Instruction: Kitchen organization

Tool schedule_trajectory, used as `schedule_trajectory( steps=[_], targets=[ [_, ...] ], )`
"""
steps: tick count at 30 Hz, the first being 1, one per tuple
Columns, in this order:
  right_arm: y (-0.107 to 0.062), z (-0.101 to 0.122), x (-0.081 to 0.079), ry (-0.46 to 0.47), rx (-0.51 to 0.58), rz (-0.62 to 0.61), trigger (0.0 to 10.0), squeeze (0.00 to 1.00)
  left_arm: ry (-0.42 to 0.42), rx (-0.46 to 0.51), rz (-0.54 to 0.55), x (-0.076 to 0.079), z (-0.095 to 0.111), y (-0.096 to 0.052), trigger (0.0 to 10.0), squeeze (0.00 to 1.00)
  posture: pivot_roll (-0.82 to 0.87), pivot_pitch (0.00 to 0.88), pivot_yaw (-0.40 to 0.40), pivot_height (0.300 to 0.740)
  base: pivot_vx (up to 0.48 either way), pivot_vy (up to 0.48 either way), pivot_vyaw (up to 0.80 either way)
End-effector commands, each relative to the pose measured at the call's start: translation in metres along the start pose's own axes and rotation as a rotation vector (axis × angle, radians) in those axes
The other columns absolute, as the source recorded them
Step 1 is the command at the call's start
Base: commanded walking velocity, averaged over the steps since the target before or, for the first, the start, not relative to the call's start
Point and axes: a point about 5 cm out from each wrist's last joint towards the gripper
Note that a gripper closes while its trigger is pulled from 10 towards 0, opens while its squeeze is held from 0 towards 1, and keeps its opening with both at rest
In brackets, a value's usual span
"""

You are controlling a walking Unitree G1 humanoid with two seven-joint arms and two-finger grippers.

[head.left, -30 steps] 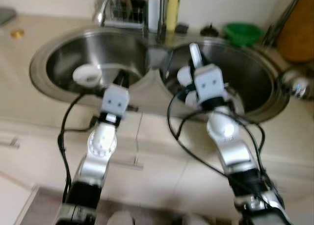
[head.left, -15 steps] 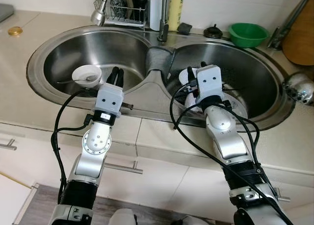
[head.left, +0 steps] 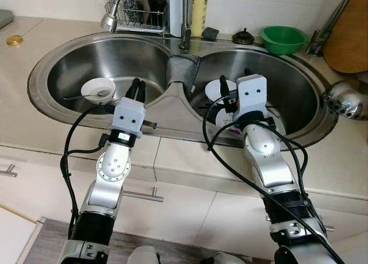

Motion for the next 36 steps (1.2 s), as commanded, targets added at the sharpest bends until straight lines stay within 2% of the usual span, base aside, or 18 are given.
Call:
schedule_trajectory(
  steps=[1,2,9,19,36],
  targets=[
    [-0.001,0.007,0.003,0.000,0.038,-0.026,10.0,0.05,-0.020,-0.007,-0.014,0.003,0.000,0.000,10.0,0.00,0.18,0.000,-0.037,0.740,0.000,0.000,0.00],
    [-0.002,0.008,0.002,0.000,0.040,-0.026,10.0,0.00,-0.020,-0.007,-0.016,0.003,0.000,0.000,10.0,0.00,0.18,0.000,-0.037,0.740,0.000,0.000,0.00],
    [-0.004,0.009,0.002,0.003,0.054,-0.032,10.0,0.00,-0.026,-0.009,-0.019,0.004,0.000,0.001,10.0,0.00,0.18,0.000,-0.036,0.740,0.000,0.000,0.00],
    [-0.007,0.020,0.009,0.017,0.131,-0.090,10.0,0.00,-0.036,-0.008,-0.023,0.005,0.000,0.001,10.0,0.00,0.18,0.000,-0.036,0.740,-0.280,0.000,0.00],
    [-0.009,0.024,0.013,0.014,0.169,-0.126,10.0,0.00,-0.036,-0.002,-0.023,0.004,0.001,0.002,10.0,0.00,0.18,0.000,-0.035,0.740,-0.296,0.000,0.00]
  ],
)
Point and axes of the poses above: a point about 5 cm out from each wrist's last joint towards the gripper, its own y axis pointing out of the wrist towards the gripper, its own z axis along the axis of the wrist's last joint, x = y × z, and after that the axes turned 11 degrees about -y, right-handed
